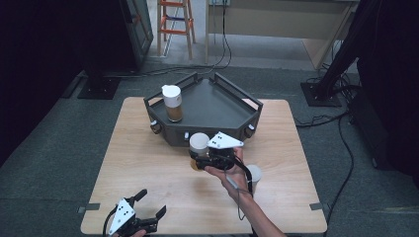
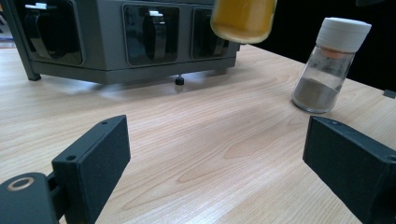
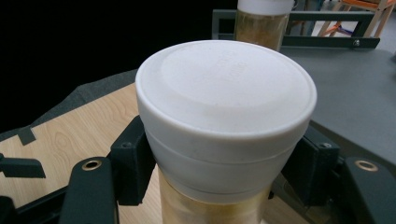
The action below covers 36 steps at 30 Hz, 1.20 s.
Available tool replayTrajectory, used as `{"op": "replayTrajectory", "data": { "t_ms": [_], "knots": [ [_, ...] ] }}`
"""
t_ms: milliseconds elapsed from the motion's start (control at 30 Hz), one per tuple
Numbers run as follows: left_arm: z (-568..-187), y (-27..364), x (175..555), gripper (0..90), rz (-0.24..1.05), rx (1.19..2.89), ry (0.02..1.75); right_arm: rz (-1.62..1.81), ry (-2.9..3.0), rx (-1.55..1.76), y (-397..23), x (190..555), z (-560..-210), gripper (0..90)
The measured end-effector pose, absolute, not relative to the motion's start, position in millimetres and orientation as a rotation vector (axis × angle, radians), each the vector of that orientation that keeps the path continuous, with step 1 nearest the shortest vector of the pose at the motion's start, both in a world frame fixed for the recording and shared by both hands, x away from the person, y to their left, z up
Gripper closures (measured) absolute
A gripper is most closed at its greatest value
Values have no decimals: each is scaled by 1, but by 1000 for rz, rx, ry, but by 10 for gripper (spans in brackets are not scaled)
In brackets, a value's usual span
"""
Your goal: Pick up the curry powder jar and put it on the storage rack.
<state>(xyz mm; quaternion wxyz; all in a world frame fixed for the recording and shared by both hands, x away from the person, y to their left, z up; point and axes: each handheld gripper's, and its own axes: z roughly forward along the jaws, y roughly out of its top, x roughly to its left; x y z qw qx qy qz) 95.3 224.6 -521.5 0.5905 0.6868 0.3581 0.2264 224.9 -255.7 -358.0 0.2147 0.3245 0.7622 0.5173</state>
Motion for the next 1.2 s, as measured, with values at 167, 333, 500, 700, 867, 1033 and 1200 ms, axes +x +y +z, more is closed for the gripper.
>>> {"op": "replayTrajectory", "data": {
  "t_ms": [167, 333, 500, 700, 867, 1033, 1200],
  "knots": [
    [-521, 225, 95, 73, 527, 1601, 833, 1457, 2107, 907, -257, 232, -346, 343],
    [-521, 225, 96, 73, 527, 1602, 834, 1464, 2103, 908, -257, 236, -338, 343],
    [-522, 225, 96, 73, 526, 1597, 836, 1460, 2083, 908, -255, 242, -324, 343],
    [-522, 225, 96, 73, 525, 1594, 836, 1455, 2063, 923, -253, 251, -311, 343],
    [-522, 225, 96, 73, 525, 1595, 836, 1445, 2053, 943, -252, 261, -305, 343],
    [-522, 226, 96, 73, 525, 1594, 835, 1424, 2033, 974, -249, 275, -300, 343],
    [-522, 226, 97, 73, 524, 1597, 834, 1407, 2020, 998, -247, 284, -296, 343]
  ]
}}
